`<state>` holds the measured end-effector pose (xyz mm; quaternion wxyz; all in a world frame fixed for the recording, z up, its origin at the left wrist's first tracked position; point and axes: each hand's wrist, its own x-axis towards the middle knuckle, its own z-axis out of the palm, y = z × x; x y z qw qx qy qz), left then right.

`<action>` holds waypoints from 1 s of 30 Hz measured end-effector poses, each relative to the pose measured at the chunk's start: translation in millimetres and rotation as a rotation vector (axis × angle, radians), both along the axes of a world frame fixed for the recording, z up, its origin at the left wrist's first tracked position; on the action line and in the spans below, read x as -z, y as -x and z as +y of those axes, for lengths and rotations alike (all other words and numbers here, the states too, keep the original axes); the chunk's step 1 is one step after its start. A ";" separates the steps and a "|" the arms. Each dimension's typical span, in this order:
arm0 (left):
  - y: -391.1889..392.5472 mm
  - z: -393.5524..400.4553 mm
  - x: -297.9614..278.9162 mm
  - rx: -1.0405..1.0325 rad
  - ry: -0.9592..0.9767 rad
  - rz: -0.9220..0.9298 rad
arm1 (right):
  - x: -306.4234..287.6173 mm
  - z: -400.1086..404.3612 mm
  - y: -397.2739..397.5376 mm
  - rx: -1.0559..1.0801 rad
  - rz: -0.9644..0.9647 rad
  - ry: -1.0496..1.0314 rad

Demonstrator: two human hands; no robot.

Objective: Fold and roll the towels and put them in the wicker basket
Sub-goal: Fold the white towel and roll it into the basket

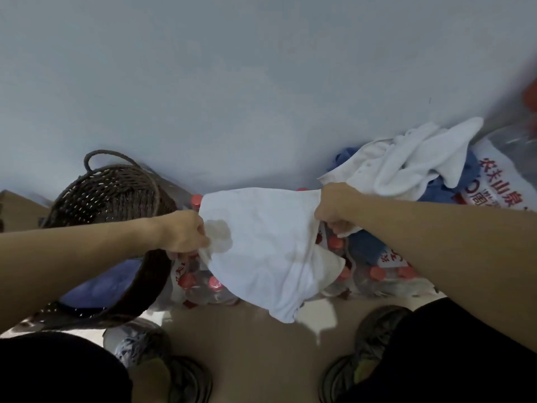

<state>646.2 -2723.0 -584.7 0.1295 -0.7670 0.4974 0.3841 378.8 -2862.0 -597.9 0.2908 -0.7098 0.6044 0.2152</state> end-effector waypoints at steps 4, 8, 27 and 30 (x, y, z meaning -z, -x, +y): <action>21.9 33.2 7.6 -0.179 -0.168 -0.001 | -4.9 29.5 4.6 -0.071 -0.036 -0.403; 49.9 66.8 42.6 -0.535 0.186 0.010 | 12.3 74.8 7.4 -0.289 0.029 -0.387; 50.0 69.9 56.2 -0.971 0.718 0.379 | -6.4 67.0 17.9 0.526 -0.524 -0.273; 41.5 74.5 61.8 -0.768 0.622 0.153 | -1.3 64.3 32.1 0.501 -0.421 -0.231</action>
